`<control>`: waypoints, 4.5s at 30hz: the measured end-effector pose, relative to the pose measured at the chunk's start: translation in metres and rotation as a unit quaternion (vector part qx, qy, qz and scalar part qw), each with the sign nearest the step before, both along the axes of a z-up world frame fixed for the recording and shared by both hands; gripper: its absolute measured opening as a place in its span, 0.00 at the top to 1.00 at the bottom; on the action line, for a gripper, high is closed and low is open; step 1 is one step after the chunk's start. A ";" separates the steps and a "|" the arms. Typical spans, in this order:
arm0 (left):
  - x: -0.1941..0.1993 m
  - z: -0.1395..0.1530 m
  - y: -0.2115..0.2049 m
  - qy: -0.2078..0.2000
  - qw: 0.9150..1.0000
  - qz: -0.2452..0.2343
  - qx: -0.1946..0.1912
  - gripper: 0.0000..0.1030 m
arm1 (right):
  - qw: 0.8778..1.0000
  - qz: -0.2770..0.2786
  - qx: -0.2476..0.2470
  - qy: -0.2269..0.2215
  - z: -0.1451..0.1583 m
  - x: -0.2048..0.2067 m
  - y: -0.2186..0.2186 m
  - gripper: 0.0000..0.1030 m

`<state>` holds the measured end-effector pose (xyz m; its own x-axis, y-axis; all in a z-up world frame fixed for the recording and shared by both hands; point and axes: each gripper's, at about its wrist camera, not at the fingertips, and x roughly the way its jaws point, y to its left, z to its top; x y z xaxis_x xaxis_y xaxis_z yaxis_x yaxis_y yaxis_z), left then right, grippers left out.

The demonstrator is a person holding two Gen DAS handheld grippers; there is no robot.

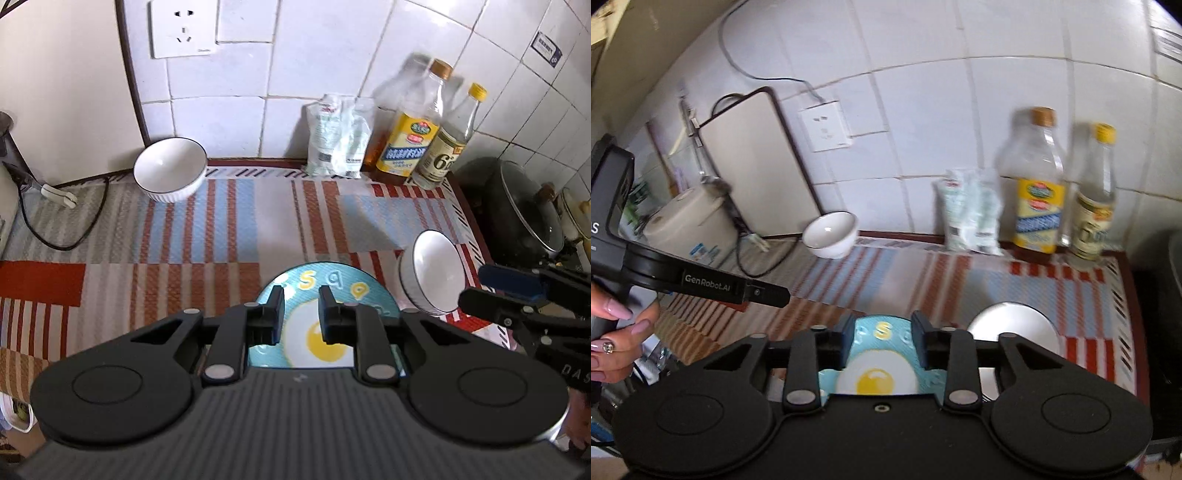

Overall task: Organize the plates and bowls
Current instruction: 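Open the right gripper and withdraw from the stacked bowls, then reach both grippers to the white bowl by the wall and grasp its rim, then carry the white bowl with both grippers over the stacked bowls, then lower the white bowl into the stacked bowls and open both grippers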

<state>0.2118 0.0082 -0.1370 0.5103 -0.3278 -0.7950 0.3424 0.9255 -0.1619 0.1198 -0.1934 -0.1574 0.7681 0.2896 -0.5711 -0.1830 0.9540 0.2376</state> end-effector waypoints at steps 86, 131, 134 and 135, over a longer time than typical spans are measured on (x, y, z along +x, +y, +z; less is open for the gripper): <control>0.136 -0.077 0.051 0.032 0.999 0.021 0.023 0.87 | 0.964 -0.108 0.097 0.224 -0.085 0.216 0.089 0.76; 0.045 -0.088 -0.211 0.059 0.972 -0.196 0.116 0.87 | 0.907 -0.282 0.214 0.230 -0.120 0.043 -0.139 0.75; 0.046 -0.091 -0.214 0.066 0.969 -0.199 0.128 0.87 | 0.909 -0.274 0.199 0.243 -0.121 0.051 -0.136 0.75; 0.046 -0.092 -0.215 0.068 0.969 -0.200 0.130 0.87 | 0.909 -0.274 0.192 0.246 -0.121 0.052 -0.135 0.76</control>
<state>0.2583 -0.2070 -0.2286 0.2694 -0.2570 -0.9281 0.6736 0.7391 -0.0092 0.1717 -0.3288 -0.2780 0.5352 0.1904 -0.8230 0.5147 0.6990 0.4965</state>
